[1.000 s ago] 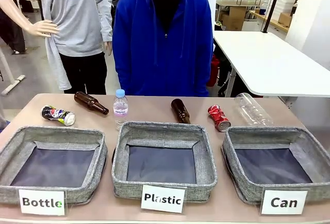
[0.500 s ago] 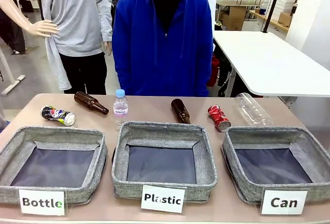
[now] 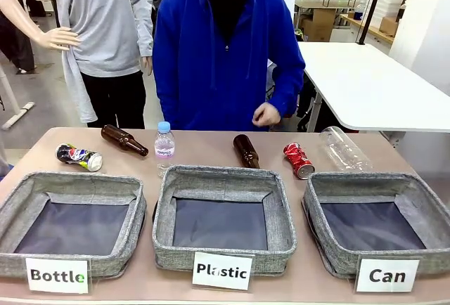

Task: Sort the can waste into the basket.
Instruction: Pick up the can waste from the table and place it in the right Fabric basket.

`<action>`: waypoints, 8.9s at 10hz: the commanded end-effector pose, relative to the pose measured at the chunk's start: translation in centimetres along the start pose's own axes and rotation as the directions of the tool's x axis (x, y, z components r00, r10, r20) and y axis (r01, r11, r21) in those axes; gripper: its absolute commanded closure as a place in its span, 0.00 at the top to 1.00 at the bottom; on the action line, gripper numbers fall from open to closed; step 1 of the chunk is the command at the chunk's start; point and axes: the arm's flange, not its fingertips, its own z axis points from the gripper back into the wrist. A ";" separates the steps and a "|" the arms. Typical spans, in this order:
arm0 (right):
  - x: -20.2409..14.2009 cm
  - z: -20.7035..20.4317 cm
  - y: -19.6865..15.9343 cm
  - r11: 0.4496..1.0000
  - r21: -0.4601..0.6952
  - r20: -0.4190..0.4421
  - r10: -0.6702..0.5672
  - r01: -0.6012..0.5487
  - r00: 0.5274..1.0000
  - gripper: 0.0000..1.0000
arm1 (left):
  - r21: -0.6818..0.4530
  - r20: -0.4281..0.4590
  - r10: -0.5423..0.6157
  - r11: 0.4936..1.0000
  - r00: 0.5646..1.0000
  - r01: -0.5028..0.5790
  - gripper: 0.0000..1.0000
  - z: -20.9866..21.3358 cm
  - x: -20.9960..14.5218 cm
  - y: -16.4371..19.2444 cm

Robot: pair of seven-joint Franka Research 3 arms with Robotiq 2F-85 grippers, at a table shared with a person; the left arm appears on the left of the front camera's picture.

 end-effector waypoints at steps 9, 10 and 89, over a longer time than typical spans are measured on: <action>0.3 -0.1 0.1 1.000 0.021 0.008 0.002 -0.003 1.000 1.00 | 0.488 -0.658 -0.287 0.542 0.696 0.684 1.00 -26.4 8.7 -7.9; 0.3 -0.1 0.1 1.000 0.021 0.008 0.002 -0.003 1.000 1.00 | 0.494 -0.616 -0.338 0.538 0.712 0.683 1.00 -29.4 7.4 -7.9; 0.3 -0.1 0.1 1.000 0.021 0.008 0.002 -0.003 1.000 1.00 | -0.406 -0.774 -0.515 -0.043 -0.368 0.913 0.00 -2.1 -2.7 -13.6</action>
